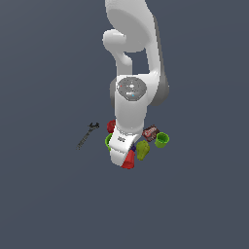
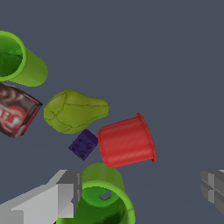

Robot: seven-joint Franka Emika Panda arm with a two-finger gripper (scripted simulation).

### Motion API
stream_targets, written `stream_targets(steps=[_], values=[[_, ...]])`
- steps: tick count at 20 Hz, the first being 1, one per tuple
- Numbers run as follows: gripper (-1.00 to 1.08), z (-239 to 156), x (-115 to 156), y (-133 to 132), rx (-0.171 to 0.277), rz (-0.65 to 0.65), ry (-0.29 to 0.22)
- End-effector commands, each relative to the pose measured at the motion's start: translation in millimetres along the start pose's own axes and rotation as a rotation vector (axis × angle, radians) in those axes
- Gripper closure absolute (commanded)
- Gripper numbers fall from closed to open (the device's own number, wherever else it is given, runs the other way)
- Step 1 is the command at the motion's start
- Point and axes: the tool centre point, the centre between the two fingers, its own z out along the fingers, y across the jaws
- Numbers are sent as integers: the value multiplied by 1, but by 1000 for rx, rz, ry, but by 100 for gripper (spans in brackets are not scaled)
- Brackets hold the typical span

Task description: Pick up a designated object from a clutter of objects.

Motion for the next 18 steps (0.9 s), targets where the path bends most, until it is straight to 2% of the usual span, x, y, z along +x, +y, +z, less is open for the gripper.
stream_targets(steps=[1, 10, 18], values=[[-92, 11, 0, 1, 1, -67, 0], [-92, 37, -1, 1, 5, -233, 3], [-92, 46, -1, 1, 6, -288, 4]])
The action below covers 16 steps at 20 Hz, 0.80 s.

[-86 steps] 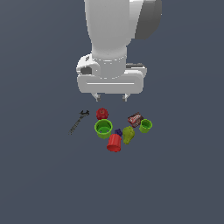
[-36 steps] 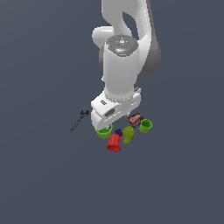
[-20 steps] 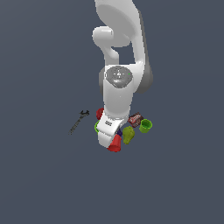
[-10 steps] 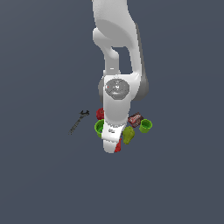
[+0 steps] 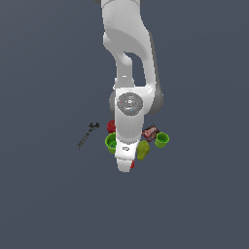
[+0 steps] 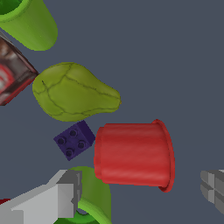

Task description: Pick up a designated object from a clutter of objects.

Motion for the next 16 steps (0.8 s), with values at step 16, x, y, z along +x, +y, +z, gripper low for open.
stream_targets(steps=[16], values=[[-92, 49, 0, -1, 0, -7, 0]])
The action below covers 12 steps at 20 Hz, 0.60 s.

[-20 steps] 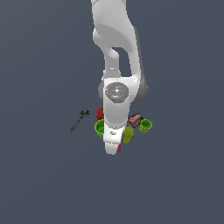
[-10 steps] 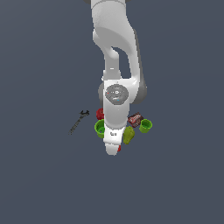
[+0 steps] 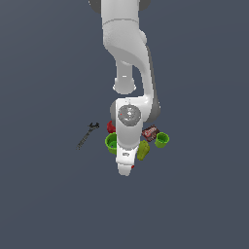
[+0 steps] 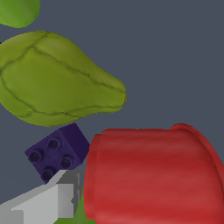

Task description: Pick up a designated object from a clutter of objects.

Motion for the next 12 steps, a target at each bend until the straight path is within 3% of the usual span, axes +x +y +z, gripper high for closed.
stream_targets(steps=[1, 3, 4, 12], values=[[-92, 6, 0, 1, -1, 0, 0], [-92, 7, 0, 1, -1, 0, 0], [108, 7, 0, 1, -1, 0, 0], [108, 7, 0, 1, -1, 0, 0]])
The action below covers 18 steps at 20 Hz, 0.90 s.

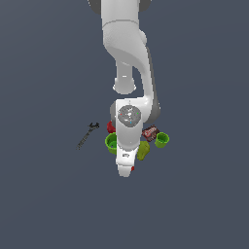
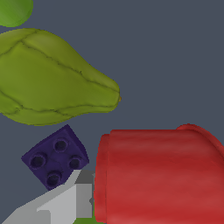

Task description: Pick up a designated object from a clutter of objects.

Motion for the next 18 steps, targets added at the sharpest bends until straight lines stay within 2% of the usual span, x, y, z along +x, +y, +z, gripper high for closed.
stream_targets(steps=[1, 2, 10, 18], values=[[108, 6, -1, -4, 12, 0, -2], [108, 0, 0, 0, 0, 0, 0], [108, -18, -6, -1, 0, -1, 0], [108, -73, -24, -2, 2, -1, 0]])
